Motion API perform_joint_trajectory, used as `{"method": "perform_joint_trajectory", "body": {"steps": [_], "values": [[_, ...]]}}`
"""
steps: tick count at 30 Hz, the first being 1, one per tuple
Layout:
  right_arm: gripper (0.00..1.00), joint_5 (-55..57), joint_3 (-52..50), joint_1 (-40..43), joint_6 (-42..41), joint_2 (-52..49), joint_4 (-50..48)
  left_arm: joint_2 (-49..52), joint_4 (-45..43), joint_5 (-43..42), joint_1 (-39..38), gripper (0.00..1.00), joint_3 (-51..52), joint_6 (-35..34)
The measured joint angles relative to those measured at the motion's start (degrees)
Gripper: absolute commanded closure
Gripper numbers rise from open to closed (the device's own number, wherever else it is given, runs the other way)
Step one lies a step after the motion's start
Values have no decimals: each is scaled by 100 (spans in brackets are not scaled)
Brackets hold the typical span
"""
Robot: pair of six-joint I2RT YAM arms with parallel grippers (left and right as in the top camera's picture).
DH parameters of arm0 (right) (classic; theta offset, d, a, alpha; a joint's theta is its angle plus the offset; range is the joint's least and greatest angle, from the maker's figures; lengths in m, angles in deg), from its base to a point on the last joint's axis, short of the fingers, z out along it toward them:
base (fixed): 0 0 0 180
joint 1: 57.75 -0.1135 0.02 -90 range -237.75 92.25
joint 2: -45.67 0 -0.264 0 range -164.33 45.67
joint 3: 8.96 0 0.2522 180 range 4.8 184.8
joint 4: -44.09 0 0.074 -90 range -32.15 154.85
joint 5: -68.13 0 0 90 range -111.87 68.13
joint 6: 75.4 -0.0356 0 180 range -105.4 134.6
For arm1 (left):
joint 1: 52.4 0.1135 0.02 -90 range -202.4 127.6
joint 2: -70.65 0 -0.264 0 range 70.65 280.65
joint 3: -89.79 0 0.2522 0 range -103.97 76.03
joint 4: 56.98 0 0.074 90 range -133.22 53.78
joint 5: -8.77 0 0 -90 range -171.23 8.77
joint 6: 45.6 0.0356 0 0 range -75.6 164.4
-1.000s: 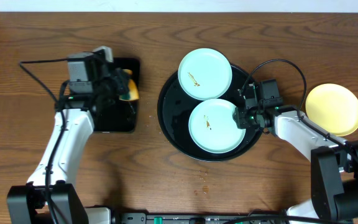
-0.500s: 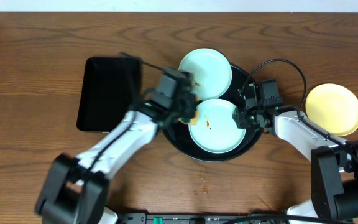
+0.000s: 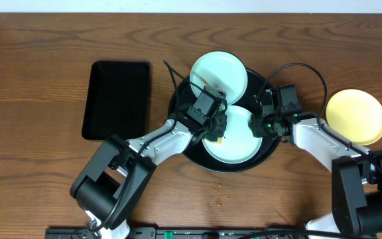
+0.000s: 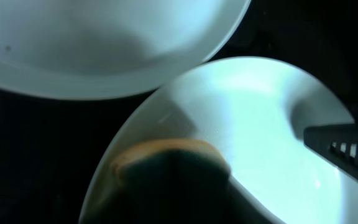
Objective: Clean dirty plates on tray and stack at the side
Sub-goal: 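Scrub the pale green plate with the sponge in the left gripper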
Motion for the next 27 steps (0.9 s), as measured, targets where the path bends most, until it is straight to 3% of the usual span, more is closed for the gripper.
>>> {"method": "perform_joint_trajectory", "body": {"steps": [6,8,11,16,27], "values": [[58,0,0,0,0,0,0,0,192,22,-31,55,-2,-15],[58,0,0,0,-2,0,0,0,273,22,-74,59,-2,-20],[58,0,0,0,0,0,0,0,308,50,-160,75,-2,-52],[57,-2,0,0,0,0,0,26,302,286,-271,86,-26,-31],[58,0,0,0,0,0,0,328,243,409,-323,89,-238,-17]]}}
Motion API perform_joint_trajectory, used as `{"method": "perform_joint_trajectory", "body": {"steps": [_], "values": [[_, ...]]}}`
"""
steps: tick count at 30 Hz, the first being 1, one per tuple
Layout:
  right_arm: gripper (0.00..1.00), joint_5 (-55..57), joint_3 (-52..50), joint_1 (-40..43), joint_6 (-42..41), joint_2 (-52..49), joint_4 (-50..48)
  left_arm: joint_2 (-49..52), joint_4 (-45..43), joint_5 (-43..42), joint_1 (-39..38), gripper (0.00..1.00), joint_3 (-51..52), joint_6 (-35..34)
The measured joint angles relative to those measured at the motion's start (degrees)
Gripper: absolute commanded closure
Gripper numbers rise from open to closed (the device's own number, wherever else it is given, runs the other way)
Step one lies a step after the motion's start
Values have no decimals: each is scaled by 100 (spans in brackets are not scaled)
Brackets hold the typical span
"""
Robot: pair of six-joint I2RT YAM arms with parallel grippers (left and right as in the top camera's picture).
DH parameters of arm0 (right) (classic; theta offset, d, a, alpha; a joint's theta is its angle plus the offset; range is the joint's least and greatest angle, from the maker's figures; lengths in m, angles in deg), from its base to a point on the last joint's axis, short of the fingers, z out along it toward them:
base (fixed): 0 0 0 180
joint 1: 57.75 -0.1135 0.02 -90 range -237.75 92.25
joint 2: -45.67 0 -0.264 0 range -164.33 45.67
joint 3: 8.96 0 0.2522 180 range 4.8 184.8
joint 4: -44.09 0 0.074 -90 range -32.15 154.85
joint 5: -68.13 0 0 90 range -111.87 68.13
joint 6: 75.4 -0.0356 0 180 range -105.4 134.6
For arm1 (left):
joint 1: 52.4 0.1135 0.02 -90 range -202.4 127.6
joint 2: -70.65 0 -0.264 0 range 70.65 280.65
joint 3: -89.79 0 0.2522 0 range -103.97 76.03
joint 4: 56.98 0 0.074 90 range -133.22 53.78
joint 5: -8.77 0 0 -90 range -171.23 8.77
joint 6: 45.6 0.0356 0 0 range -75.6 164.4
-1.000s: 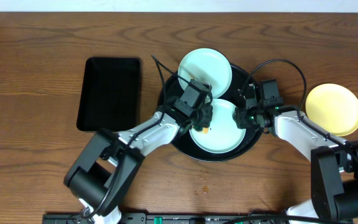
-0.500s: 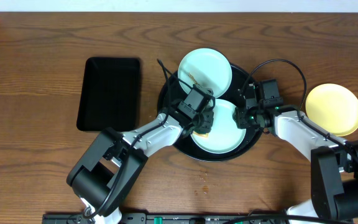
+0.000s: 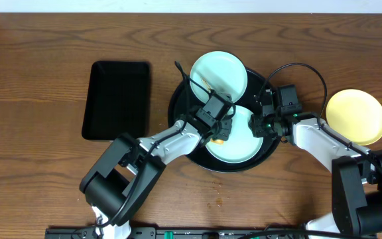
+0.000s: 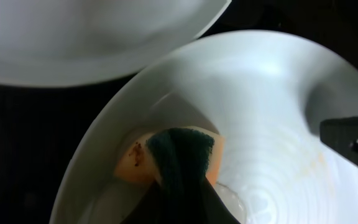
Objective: Clean dirty plates on tray and stack at the side
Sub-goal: 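Scrub the pale green plate with the sponge in the left gripper, then return the sponge to the black tray with the left gripper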
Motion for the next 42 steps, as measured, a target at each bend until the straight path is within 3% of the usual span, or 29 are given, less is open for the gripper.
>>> {"method": "perform_joint_trajectory", "body": {"steps": [7,19,24,28,32,37,40,42], "values": [[57,2,0,0,0,0,0,94,-164,-592,13,90,-46,-33],[57,0,0,0,0,0,0,177,-39,-2498,103,92,-63,-378],[54,-11,2,-2,-4,0,0,-175,-411,-3261,673,92,-61,-671],[51,-28,2,-15,-2,2,4,-1130,-922,-3810,1399,92,-74,-1163],[49,-50,4,-17,-2,2,9,-1982,-507,-4100,2173,92,-190,-1241],[50,-52,7,-28,-2,4,11,-2225,1012,-3823,3093,92,-232,-730],[50,-46,9,-31,-4,4,13,-2153,2120,-2817,3563,92,-175,-258],[50,-46,9,-31,-4,4,13,-2087,2374,-1963,3814,92,-111,-28]]}}
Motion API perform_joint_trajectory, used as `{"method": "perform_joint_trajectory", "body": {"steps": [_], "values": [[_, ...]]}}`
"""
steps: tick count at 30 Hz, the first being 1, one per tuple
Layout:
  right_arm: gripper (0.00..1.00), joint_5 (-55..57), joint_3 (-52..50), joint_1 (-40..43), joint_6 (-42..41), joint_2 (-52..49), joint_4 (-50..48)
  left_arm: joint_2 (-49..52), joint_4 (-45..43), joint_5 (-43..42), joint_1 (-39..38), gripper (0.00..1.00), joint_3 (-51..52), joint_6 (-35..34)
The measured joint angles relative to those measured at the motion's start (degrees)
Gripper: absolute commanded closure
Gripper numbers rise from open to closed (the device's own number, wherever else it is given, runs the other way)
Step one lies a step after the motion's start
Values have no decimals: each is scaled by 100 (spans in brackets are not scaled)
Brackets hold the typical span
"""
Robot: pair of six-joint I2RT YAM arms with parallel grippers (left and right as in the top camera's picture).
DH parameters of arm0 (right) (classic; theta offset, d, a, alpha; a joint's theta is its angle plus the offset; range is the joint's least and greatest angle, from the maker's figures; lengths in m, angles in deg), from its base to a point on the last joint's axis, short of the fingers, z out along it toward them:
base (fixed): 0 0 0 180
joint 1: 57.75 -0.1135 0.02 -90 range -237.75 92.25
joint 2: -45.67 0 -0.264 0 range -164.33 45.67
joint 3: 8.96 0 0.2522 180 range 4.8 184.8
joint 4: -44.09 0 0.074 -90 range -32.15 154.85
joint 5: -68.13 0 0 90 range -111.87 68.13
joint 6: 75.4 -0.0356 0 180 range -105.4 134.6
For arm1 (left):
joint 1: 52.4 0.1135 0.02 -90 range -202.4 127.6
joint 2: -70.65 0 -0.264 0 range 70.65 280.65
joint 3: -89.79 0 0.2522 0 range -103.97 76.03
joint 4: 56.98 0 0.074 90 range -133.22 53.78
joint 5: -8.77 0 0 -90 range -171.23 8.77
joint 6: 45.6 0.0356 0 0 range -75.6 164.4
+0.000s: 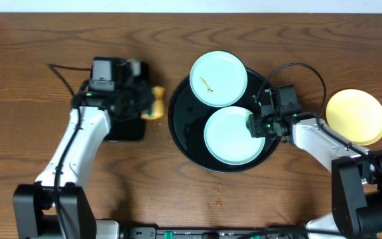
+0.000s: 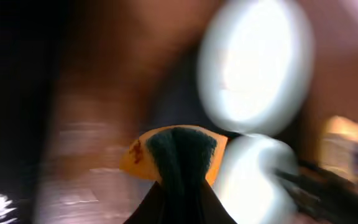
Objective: Clean dirty plates on tray and stack at the side
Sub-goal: 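Return the sponge to the black tray with the left gripper, then lift the pale green plate off the round tray with the right gripper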
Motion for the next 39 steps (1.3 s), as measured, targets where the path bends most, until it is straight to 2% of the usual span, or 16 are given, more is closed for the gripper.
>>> {"method": "perform_joint_trajectory", "body": {"steps": [5,13,15,16,18,20,23,27,33,39], "values": [[50,2,0,0,2,0,0,149,-92,1676,208,91,151,400],[51,2,0,0,2,0,0,975,-619,2931,201,87,170,680],[53,7,0,0,2,0,0,1226,-708,3062,201,78,179,717],[56,20,0,0,4,0,-2,1318,-743,3101,201,70,188,748],[74,52,0,0,24,0,-4,1456,-807,3167,201,50,201,782],[99,109,-2,2,35,0,11,1493,-822,3204,201,39,201,804],[99,157,42,20,35,55,175,1488,-841,3252,201,18,201,817],[99,334,271,-2,46,254,793,1491,-844,3276,201,16,201,800],[99,1405,903,-66,66,1141,1661,1491,-844,3311,201,14,201,798],[99,2549,1311,-654,120,1908,2245,1488,-844,3314,201,12,201,798]]}}
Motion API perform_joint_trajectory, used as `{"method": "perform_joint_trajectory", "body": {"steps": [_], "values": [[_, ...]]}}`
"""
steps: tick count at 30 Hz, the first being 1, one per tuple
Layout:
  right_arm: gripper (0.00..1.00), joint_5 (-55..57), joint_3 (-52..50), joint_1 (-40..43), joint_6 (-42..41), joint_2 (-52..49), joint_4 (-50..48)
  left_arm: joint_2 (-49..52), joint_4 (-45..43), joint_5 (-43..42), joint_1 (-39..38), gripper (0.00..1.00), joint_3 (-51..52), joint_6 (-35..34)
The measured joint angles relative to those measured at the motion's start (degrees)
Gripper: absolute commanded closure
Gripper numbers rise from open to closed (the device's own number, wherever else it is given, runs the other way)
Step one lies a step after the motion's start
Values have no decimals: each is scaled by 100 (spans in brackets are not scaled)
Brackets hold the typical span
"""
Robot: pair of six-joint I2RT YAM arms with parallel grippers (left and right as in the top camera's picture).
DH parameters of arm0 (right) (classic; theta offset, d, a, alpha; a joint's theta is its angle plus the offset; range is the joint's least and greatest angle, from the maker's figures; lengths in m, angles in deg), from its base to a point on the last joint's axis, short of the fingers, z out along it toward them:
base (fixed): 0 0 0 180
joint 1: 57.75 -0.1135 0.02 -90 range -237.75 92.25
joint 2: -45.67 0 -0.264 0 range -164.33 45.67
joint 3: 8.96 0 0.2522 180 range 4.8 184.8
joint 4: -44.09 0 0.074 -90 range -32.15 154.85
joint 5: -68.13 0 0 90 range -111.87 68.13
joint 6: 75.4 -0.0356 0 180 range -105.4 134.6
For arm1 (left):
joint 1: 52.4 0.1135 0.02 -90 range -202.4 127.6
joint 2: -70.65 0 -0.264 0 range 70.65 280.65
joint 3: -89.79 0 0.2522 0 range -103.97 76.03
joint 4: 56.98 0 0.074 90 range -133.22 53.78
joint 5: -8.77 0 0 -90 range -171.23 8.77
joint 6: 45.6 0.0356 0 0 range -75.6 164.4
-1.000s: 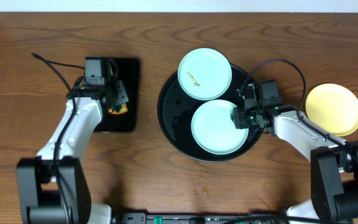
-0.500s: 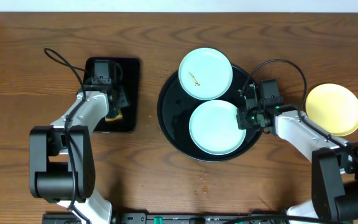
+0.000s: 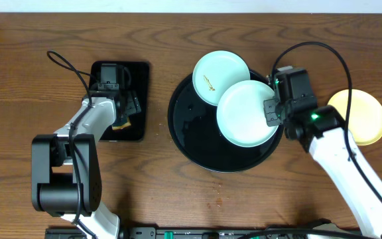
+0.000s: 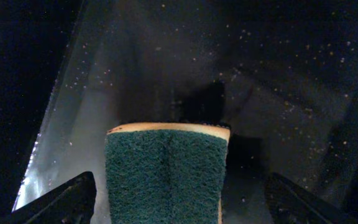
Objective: Clean dirty plates on tray and stack at the side
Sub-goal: 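Lift the pale green plate off the round tray with the right gripper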
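Observation:
A pale mint plate [image 3: 244,116] is held by its right rim in my right gripper [image 3: 270,110], which is shut on it. The plate overlaps a second mint plate [image 3: 219,66] that carries a small brown stain. Both are over the round black tray [image 3: 194,143]. At the left, a yellow sponge with a green scouring face [image 4: 166,171] lies in the black rectangular tray [image 3: 134,73]. My left gripper [image 4: 179,208] stands open around the sponge, and its fingers [image 4: 61,202] do not touch it. In the overhead view the left gripper [image 3: 123,114] is over that tray's right side.
A yellow plate [image 3: 362,116] sits on the wooden table to the right of the round tray. The rectangular tray's wet floor [image 4: 260,74] is speckled with droplets. Cables loop behind both arms.
My left gripper has opened, and the sponge now lies in the rectangular tray. My right gripper has moved up and to the right with the mint plate, which now overlaps the stained plate.
At first my left gripper pressed the sponge on the near mint plate while my right gripper held the plate's rim. Later the sponge was held at the rectangular tray's edge. Now it lies released there, and the plate has shifted with my right gripper.

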Motion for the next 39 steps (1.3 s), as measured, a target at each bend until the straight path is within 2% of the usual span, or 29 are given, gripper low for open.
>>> {"method": "perform_joint_trajectory", "body": {"steps": [5,10,16,23,39], "values": [[99,1585,44,-933,59,299,291,2,2,2,0,12,0,0],[99,3252,42,-1919,310,299,177,0,2,0,0,12,0,0],[99,4577,44,-2496,866,299,-240,2,0,0,0,11,0,0],[99,5053,46,-2505,1526,299,-494,2,0,2,0,10,0,0],[99,5027,46,-2479,2529,66,-994,0,2,2,0,10,0,0]]}}
